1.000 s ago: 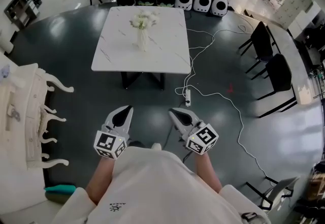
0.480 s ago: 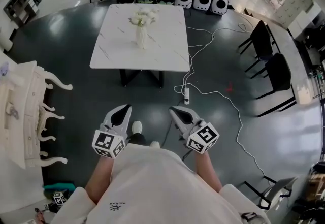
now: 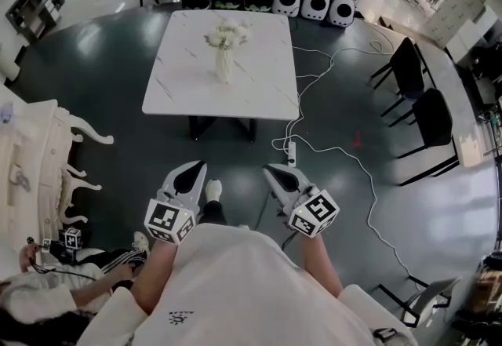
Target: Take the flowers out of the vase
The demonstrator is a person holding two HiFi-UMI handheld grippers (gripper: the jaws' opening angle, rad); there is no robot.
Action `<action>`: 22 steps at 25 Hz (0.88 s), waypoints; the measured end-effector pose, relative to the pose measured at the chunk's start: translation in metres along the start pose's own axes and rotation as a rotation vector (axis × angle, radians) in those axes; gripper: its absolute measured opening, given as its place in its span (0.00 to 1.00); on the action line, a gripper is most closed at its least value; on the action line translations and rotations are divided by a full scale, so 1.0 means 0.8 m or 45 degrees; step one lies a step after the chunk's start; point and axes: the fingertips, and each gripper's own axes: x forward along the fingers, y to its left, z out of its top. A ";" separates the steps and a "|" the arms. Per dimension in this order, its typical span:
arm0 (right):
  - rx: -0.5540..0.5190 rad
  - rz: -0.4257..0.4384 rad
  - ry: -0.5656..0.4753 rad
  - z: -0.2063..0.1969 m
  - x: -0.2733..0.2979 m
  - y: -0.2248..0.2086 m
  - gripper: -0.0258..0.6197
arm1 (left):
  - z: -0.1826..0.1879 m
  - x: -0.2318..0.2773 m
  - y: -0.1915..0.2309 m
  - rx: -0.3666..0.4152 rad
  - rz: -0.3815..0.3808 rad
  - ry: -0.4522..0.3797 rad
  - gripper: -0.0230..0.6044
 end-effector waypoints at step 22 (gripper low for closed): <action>0.006 -0.039 0.019 0.028 0.140 -0.100 0.04 | 0.018 0.126 0.138 -0.006 -0.068 0.031 0.02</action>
